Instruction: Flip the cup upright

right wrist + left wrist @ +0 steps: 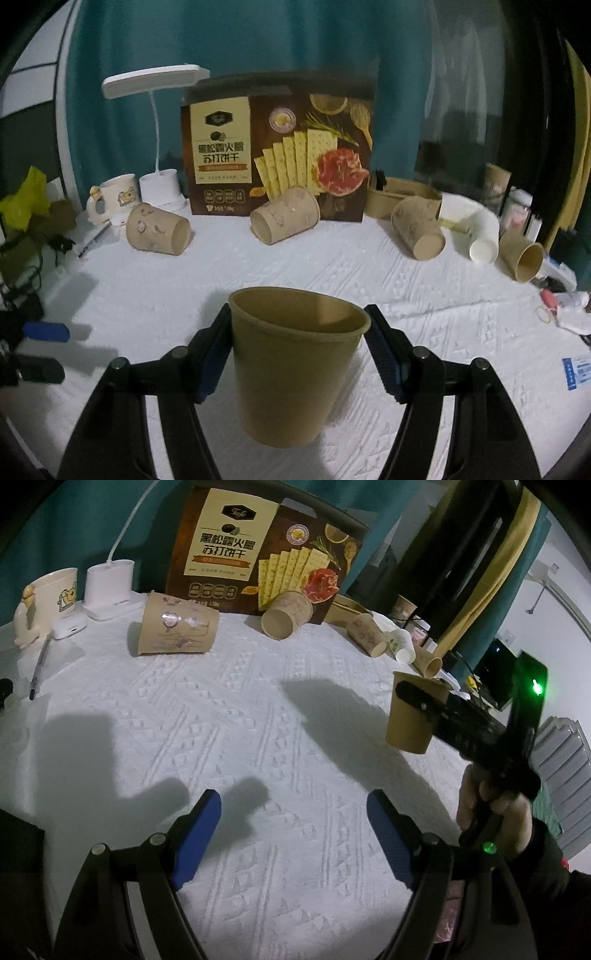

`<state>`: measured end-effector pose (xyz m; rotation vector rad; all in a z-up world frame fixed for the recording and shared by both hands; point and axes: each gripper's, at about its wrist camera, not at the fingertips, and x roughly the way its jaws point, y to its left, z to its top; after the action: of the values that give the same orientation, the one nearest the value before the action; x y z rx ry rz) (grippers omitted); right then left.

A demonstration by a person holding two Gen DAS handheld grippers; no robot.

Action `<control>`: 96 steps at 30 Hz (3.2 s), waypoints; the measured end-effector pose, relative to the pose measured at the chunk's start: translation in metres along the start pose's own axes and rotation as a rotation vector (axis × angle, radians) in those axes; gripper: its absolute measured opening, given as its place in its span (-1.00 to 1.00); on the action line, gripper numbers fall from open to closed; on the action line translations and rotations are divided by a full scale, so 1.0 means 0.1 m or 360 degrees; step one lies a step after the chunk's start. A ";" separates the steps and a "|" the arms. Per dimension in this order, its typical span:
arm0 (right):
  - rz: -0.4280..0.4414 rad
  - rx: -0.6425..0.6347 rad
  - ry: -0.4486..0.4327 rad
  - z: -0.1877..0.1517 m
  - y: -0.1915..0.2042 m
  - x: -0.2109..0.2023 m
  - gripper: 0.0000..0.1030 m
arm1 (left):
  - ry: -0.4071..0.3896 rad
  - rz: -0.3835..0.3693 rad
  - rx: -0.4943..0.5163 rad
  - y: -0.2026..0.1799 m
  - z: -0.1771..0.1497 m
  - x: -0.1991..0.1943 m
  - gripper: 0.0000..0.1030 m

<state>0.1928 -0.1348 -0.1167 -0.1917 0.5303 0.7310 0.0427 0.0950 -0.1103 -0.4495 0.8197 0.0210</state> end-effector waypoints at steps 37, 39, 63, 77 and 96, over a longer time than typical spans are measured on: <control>0.0026 -0.0042 0.0076 -0.53 0.17 -0.34 0.30 | 0.0088 0.0033 0.0131 -0.26 -0.30 0.03 0.58; 0.0035 -0.0030 0.0104 -0.56 0.18 -0.36 0.31 | 0.0084 0.0038 0.0139 -0.27 -0.31 0.01 0.58; -0.0125 0.0327 0.0260 -1.11 -0.14 -1.08 0.33 | 0.0061 0.0130 0.0321 -0.61 -0.38 0.02 0.58; -0.0300 0.0523 0.0174 -1.04 -0.56 -1.68 0.33 | -0.0097 0.0196 0.0513 -1.00 -0.29 -0.14 0.67; -0.0427 0.0437 -0.0236 -0.40 -0.56 -2.71 0.33 | -0.0705 0.0000 0.0731 -1.50 -0.06 -1.00 0.88</control>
<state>0.0471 -0.3482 -0.0100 0.0474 0.4471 0.4022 -0.0018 -0.0282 0.0137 -0.0037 0.3682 -0.0653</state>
